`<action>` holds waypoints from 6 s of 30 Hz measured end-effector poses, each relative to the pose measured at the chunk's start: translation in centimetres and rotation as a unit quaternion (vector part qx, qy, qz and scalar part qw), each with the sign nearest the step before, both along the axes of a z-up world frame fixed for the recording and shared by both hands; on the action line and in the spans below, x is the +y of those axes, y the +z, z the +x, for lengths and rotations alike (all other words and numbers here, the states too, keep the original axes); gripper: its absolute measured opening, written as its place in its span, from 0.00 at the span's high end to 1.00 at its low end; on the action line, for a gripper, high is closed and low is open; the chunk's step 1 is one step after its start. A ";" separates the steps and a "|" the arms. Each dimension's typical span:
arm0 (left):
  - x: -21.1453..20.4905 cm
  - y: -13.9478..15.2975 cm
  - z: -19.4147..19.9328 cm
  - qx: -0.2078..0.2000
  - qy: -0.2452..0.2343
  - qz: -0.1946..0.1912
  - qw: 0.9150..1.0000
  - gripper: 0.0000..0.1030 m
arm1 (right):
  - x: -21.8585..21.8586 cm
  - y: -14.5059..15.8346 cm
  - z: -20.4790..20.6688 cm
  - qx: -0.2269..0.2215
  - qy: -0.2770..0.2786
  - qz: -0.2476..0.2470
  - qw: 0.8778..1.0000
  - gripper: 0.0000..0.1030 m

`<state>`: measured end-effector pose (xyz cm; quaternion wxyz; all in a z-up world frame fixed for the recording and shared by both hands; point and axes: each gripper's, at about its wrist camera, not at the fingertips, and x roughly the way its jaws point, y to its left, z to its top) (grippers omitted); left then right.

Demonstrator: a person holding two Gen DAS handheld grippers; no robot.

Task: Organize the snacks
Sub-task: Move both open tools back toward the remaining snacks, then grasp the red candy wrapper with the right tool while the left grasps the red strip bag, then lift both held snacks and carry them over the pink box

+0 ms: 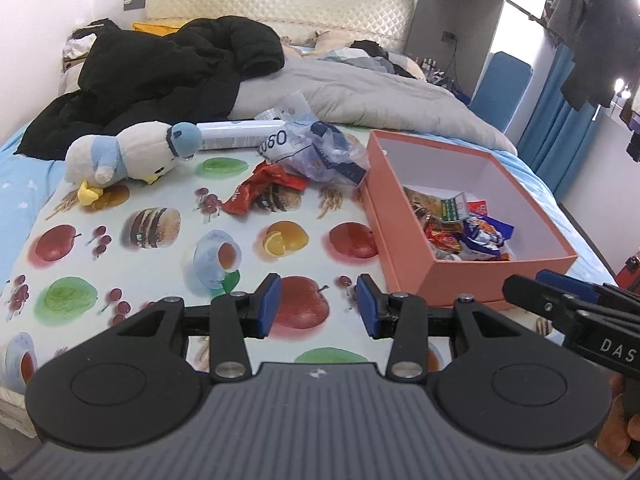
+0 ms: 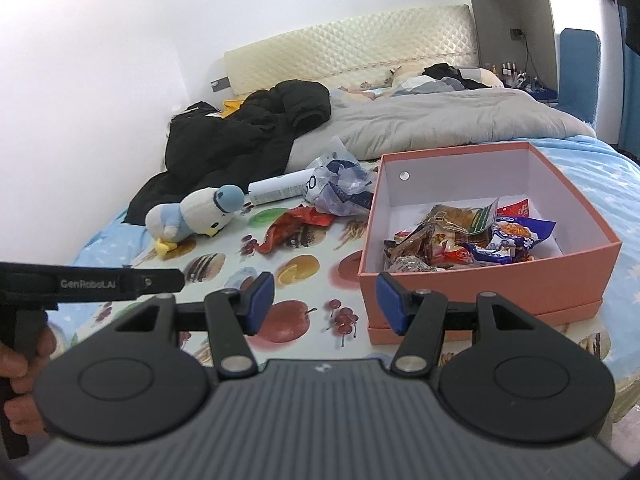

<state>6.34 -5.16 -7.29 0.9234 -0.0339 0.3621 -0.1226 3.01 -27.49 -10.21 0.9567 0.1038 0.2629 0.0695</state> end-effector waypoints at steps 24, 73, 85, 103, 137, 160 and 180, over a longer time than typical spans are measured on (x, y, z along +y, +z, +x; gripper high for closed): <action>7.0 -6.5 10.0 0.049 0.062 -0.018 0.997 0.54 | 5.9 -3.1 9.4 0.024 0.061 -0.057 0.996 0.43; 7.5 -18.3 32.8 0.053 -0.030 0.013 0.998 0.64 | 11.7 -14.3 35.5 0.030 -0.040 -0.025 0.998 0.65; 11.2 -18.6 31.0 0.056 0.027 -0.026 0.998 0.64 | 14.8 -15.9 39.8 0.045 -0.027 -0.063 0.997 0.63; 11.2 -18.2 27.8 0.075 0.076 -0.055 0.993 0.64 | 15.7 -15.8 36.9 0.066 0.007 -0.112 0.991 0.66; 6.4 -15.5 8.0 0.129 0.094 -0.037 0.987 0.64 | 10.3 -14.3 9.8 0.106 0.088 -0.119 0.983 0.69; 6.2 -16.9 8.7 0.150 0.101 -0.043 0.983 0.64 | 10.2 -16.0 9.9 0.094 0.092 -0.126 0.983 0.60; 6.4 -10.0 7.0 0.112 0.099 -0.059 0.987 0.65 | 9.2 -8.2 6.6 0.033 0.084 -0.096 0.991 0.61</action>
